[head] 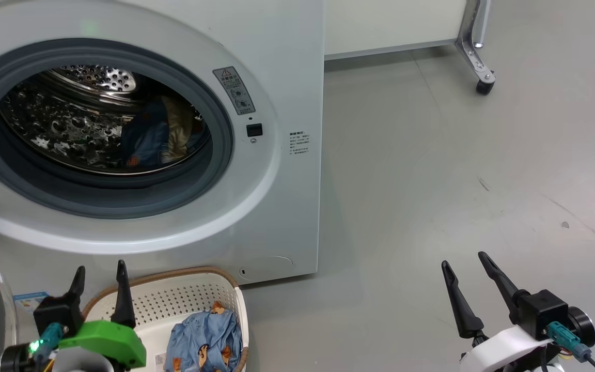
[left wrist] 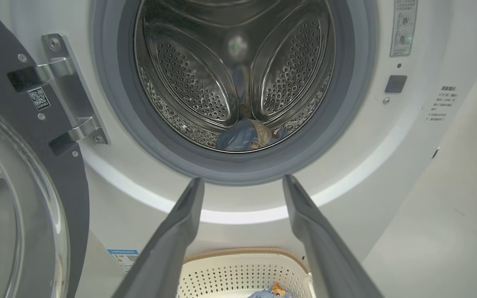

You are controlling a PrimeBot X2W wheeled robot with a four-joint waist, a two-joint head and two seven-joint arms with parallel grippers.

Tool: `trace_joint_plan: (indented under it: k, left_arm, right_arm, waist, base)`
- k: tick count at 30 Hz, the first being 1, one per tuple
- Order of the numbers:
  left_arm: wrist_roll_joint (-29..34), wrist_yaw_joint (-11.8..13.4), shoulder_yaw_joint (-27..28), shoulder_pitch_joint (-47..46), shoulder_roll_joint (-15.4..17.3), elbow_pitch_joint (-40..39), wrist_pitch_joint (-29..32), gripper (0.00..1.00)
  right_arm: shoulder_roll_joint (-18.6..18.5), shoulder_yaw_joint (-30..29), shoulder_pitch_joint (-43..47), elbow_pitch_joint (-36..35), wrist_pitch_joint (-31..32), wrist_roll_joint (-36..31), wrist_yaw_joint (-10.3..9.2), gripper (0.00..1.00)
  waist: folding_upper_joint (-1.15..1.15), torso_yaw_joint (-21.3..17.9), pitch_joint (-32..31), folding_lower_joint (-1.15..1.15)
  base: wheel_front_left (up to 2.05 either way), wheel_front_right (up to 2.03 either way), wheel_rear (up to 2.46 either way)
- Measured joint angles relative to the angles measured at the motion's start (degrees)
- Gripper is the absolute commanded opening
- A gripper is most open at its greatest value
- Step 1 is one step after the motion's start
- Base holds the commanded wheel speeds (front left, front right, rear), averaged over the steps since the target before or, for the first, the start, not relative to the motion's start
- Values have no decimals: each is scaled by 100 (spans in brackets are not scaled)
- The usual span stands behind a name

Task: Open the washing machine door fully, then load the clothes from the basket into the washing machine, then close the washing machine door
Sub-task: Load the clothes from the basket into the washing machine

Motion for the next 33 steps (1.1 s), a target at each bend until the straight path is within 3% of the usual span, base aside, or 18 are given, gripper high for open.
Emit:
trace_joint_plan:
  k: [15,33]
  left_arm:
    - [-1,180,7,1424,-7,-1206,0,100]
    - [-313,254,-216,1959,1,-1752,0,100]
  right_arm:
    - [-98,-221,246,-221,0,-45,0,100]
    - [-38,132,270,-339,0,-48,0,100]
  waist:
    - [0,222,-162,0]
    - [0,199,73,0]
  base:
    - [0,0,0]
    - [0,0,0]
